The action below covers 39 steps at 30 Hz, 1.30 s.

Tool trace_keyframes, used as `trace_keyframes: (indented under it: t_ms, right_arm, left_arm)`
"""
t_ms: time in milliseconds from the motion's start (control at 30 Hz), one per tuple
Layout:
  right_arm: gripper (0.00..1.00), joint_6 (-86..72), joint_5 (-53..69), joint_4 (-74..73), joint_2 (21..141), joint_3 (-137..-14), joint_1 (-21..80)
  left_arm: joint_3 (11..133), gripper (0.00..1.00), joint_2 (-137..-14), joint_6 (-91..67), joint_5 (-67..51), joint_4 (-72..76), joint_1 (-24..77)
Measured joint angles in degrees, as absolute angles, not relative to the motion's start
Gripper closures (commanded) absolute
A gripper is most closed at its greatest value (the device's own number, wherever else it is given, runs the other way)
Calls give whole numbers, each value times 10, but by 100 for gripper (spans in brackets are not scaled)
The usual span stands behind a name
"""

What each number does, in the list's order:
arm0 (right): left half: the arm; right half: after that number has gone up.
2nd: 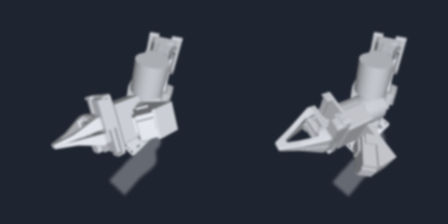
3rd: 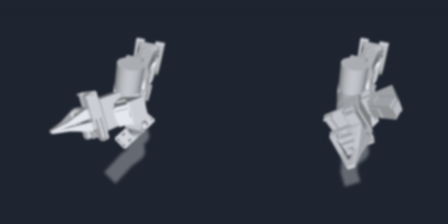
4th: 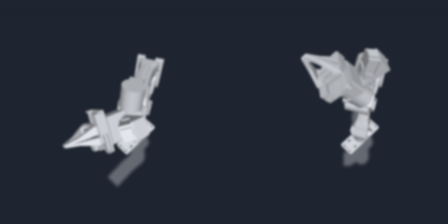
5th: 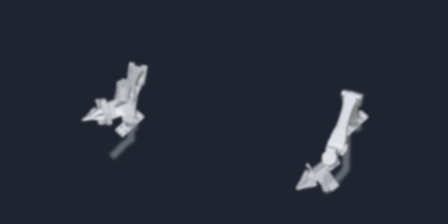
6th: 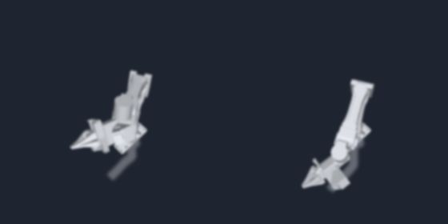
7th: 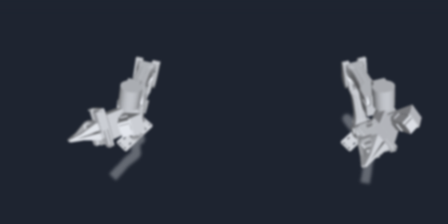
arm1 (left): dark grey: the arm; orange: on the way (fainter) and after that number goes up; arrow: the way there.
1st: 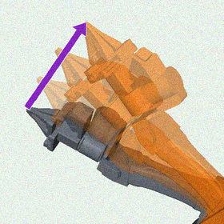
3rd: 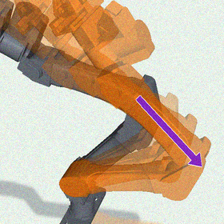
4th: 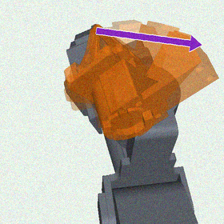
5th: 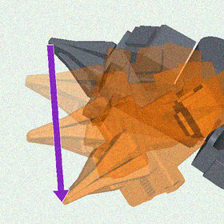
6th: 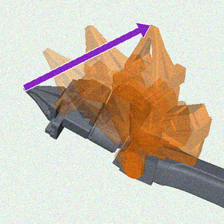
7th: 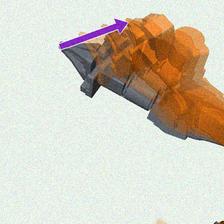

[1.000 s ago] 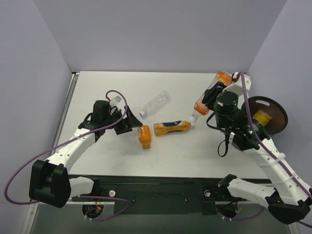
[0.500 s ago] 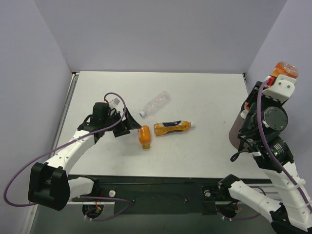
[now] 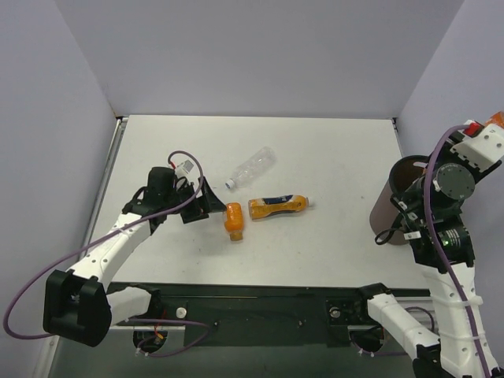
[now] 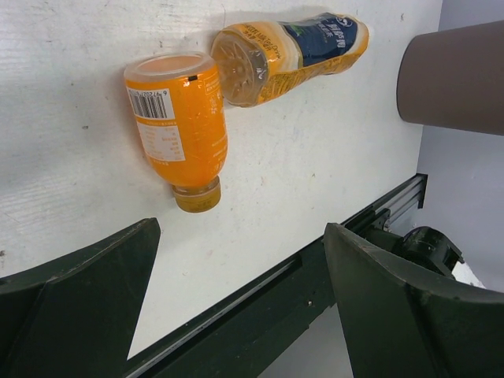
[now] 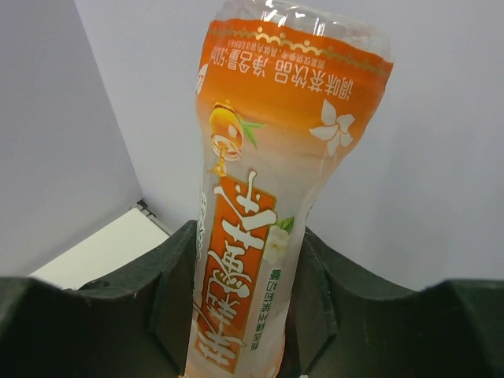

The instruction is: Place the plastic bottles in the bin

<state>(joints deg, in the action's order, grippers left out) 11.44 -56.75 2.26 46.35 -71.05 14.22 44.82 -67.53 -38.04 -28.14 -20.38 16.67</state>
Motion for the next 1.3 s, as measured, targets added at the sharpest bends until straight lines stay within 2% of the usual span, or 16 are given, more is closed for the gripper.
trace_keyframes:
  t_ms: [333,533,600,633,667,700,733,767,967,1167,1300]
  right_arm:
    - [95,8,-459,-23,545,-729,-35]
    - [95,-36,-425,-42,573,-708,-79]
    - [92,-45,-425,-41,581,-693,-79]
    - [76,-49,-425,-41,588,-681,-79]
    - [54,-51,-424,-41,593,-674,-79]
    - [16,-57,-423,-41,601,-663,-79]
    - [6,-60,-422,-43,605,-658,-79]
    - [0,-69,-418,-46,611,-653,-79]
    - [0,-93,-391,-78,630,-656,-79]
    - [0,-116,-333,-131,620,-726,-76]
    - [0,-125,-277,-155,586,-750,-37]
  left_arm:
    - [449,3,-660,-341,-269,-242,159]
    - [449,3,-642,-307,-257,-289,105]
    - [448,3,-630,-306,-257,-291,96]
    - [446,3,-622,-306,-257,-291,95]
    - [445,3,-619,-306,-257,-291,95]
    - [444,3,-615,-307,-258,-292,95]
    - [444,3,-612,-308,-258,-292,95]
    - [444,3,-611,-308,-257,-292,95]
    - [444,3,-609,-308,-257,-297,95]
    - [444,3,-603,-308,-252,-303,93]
    - [444,3,-600,-310,-241,-304,93]
